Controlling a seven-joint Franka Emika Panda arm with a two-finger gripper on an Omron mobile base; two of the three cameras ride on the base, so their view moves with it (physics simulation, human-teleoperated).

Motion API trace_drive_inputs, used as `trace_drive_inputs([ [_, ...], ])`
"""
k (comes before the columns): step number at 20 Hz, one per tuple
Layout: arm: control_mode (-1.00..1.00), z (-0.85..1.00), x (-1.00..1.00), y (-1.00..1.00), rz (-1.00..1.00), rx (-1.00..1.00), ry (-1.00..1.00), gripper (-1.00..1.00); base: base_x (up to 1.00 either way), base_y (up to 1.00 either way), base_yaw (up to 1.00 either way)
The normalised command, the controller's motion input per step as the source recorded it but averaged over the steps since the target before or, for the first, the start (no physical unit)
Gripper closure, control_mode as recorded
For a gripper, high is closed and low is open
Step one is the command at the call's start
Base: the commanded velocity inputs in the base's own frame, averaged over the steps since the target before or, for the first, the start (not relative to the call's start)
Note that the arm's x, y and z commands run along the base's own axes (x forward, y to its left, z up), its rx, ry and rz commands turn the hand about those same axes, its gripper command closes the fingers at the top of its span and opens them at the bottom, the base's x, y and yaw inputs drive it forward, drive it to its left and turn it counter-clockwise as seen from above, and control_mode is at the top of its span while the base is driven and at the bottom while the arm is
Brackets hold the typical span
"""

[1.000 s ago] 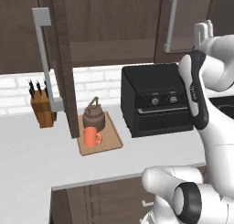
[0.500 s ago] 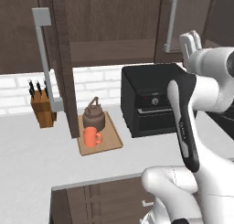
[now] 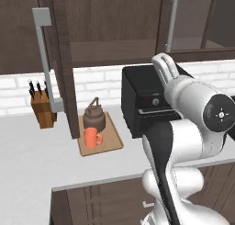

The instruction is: Pick the kettle from the counter and place it on the tray. Then pick the mug from the cabinet and place it on the tray. Then close the cabinet doors.

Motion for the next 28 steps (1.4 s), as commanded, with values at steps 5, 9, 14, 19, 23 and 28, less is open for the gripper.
trace_drive_inputs([
  [5, -1.0, -0.02, -0.88, 1.0, 0.06, -0.07, -0.08, 1.0, 0.0, 0.0, 0.0],
  [9, -1.0, -0.04, -0.26, 0.72, 0.01, -0.02, -0.06, 1.0, 0.0, 0.0, 0.0],
  [14, -1.0, -0.05, 0.0, 0.18, -0.01, 0.0, -0.04, 1.0, 0.0, 0.0, 0.0],
  [19, -1.0, -0.27, -0.11, 0.6, 0.0, 0.0, -0.09, 1.0, 0.0, 0.0, 0.0],
  [23, -1.0, -0.31, -0.16, 0.65, 0.0, 0.0, -0.12, 1.0, 0.0, 0.0, 0.0],
  [28, -1.0, -0.1, -0.22, 0.52, -0.04, 0.0, -0.07, 1.0, 0.0, 0.0, 0.0],
])
